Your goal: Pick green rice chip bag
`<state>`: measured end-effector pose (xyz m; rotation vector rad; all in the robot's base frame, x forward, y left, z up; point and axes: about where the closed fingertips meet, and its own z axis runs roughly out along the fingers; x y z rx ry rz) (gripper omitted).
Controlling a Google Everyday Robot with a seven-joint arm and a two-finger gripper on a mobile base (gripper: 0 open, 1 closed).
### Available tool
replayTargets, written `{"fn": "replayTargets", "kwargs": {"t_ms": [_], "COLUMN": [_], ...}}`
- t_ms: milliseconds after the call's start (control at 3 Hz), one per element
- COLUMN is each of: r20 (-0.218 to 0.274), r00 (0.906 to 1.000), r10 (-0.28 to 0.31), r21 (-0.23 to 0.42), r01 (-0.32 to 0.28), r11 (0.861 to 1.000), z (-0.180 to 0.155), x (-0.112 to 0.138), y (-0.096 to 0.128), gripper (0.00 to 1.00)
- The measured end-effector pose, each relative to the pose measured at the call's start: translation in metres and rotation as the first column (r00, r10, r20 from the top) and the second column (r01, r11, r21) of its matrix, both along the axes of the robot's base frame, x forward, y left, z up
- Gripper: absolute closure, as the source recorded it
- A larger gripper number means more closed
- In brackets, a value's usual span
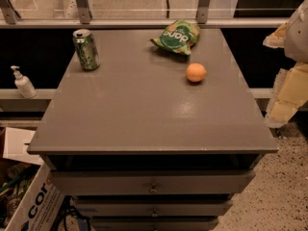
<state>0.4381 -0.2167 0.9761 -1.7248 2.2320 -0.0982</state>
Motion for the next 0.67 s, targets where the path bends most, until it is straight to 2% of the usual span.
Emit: {"fn": "replayTargets", "kwargs": {"t_ms": [667], "r20": [0.025], "r00": [0.9996], "r10": [-0.010], "r21": [0.013], "r01": [0.010], "r11": [1.000], "z": [0.007], "x": [0.016], "y": [-0.006], "gripper": [0.00]}}
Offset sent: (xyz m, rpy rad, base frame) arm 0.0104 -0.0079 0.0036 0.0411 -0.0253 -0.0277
